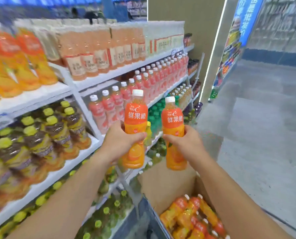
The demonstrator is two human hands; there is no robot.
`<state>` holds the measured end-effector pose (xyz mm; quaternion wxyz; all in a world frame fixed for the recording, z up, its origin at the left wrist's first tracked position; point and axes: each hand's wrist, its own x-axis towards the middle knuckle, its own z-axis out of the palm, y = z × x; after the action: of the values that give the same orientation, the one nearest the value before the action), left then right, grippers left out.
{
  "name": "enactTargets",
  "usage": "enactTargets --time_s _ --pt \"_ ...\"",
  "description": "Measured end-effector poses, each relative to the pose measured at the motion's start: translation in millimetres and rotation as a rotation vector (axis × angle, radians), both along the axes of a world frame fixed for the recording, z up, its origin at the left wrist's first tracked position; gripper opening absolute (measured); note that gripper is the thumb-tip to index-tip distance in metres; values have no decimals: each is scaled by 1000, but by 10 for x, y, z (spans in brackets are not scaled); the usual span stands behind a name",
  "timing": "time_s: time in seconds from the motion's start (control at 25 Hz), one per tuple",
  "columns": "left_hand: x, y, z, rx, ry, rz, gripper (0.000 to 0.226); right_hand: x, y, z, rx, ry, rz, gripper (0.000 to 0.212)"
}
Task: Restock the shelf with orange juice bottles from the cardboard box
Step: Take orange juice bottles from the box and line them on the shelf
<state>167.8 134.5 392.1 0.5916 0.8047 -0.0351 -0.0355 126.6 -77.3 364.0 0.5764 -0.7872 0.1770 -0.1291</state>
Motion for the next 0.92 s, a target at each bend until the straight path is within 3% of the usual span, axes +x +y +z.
enactTargets --time_s 0.4,0.56,0.68,0.92 --pt "-1160 2518 683 41 -126 564 50 97 2444 603 53 -127 512 37" --pt "-1576 3348 823 41 -162 685 47 -71 3408 797 60 -175 617 45" --pt "-1871 3989 904 55 -180 746 54 -267 4102 942 61 -200 686 36" --pt "-2375 5222 1024 93 -247 835 48 -618 5445 1031 103 -261 746 40"
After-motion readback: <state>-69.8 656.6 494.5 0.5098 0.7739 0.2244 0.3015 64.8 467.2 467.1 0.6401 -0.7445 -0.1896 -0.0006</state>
